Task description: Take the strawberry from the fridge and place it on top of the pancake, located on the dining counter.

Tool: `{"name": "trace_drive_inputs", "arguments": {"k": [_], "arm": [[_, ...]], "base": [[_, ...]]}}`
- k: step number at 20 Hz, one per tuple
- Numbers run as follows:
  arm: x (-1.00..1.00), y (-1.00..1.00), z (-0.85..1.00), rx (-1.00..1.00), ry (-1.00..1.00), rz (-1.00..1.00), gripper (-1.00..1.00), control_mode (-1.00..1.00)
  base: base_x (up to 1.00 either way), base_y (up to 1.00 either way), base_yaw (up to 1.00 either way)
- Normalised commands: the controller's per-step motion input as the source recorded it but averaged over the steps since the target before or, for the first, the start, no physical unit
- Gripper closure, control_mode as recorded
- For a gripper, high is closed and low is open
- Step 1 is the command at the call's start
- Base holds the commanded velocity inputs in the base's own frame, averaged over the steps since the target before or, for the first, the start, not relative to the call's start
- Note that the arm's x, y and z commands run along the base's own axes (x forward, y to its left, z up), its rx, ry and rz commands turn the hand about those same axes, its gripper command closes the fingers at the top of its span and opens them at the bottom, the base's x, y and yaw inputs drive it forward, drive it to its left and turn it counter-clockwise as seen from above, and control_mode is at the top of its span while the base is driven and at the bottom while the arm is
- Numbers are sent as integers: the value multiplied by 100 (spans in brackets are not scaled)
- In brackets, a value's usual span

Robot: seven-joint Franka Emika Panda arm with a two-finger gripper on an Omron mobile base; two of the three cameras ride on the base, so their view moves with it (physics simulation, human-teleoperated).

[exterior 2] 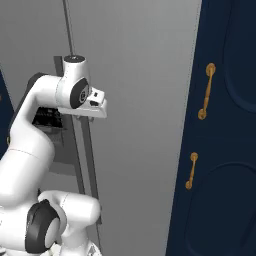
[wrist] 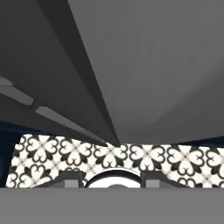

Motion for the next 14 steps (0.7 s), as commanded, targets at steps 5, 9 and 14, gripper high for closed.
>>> {"name": "trace_drive_inputs", "arguments": {"k": [5,9,14], "arm": [[-6,0,0,0,0,0,-100,100],[0,0,0,0,0,0,-100,100],[0,0,0,0,0,0,-100,100]], "base": [[-33,0,0],[-75,8,0],[-31,38,0]]}}
